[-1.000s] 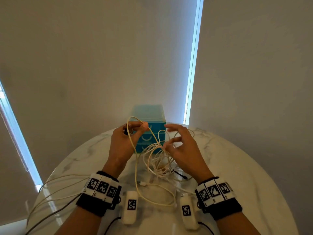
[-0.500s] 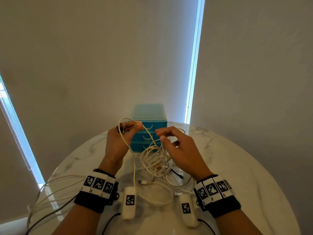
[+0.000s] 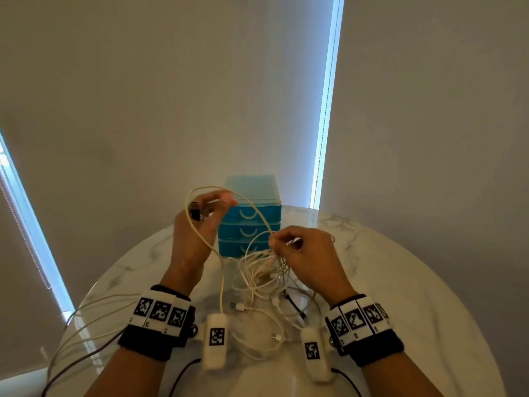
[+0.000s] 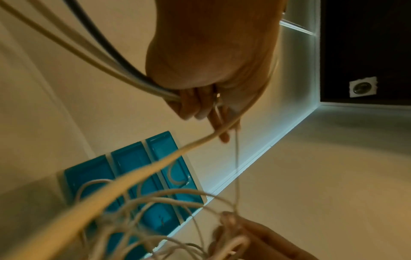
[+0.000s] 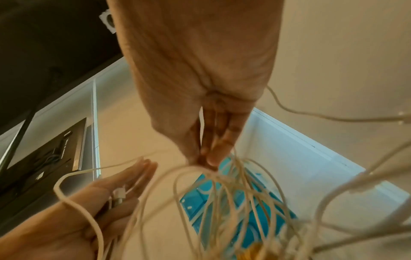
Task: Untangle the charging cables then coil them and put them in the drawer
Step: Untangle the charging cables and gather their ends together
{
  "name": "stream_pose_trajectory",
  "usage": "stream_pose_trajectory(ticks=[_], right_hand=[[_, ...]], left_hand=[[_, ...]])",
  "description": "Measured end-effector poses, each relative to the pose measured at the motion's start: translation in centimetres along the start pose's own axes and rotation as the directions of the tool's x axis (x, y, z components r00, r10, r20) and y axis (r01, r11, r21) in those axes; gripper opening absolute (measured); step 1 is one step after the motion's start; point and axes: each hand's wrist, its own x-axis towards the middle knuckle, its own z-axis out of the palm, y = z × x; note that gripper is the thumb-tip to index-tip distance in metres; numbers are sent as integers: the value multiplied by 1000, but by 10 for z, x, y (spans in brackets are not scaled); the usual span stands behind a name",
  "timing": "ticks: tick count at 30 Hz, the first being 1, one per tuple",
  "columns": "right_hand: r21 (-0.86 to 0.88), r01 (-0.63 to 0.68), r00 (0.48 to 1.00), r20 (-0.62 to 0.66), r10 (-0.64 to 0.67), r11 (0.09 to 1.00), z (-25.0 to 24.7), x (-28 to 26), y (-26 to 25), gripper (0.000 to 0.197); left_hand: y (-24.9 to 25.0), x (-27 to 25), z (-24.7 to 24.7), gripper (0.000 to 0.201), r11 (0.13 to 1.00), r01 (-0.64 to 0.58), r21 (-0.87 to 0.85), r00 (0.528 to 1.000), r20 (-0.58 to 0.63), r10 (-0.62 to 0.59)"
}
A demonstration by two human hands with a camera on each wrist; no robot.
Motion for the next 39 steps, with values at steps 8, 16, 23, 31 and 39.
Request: stream_pose_trajectory(ticks=[8, 16, 23, 31, 39], right_hand=[[458, 34, 898, -405, 174, 888, -18, 0, -5, 7], [561, -24, 897, -354, 266, 827, -21, 4, 0, 10], [544, -6, 930, -306, 204, 839, -26, 12, 2, 10], [570, 20, 908, -354, 223, 821, -13, 13, 5, 15], [752, 219, 677, -576, 458, 622, -41, 17, 19, 17]], left_hand=[[-15, -11, 16, 14, 905, -44, 423, 729, 633, -260], [-24, -8, 10, 9, 816, -88, 571, 725, 599, -341], [-14, -3, 9, 17, 906, -156, 394, 943, 332, 18], [-13, -13, 21, 39, 856, -174, 486, 845, 521, -124], [-6, -13, 21, 17, 865, -36, 500, 827, 501, -255]])
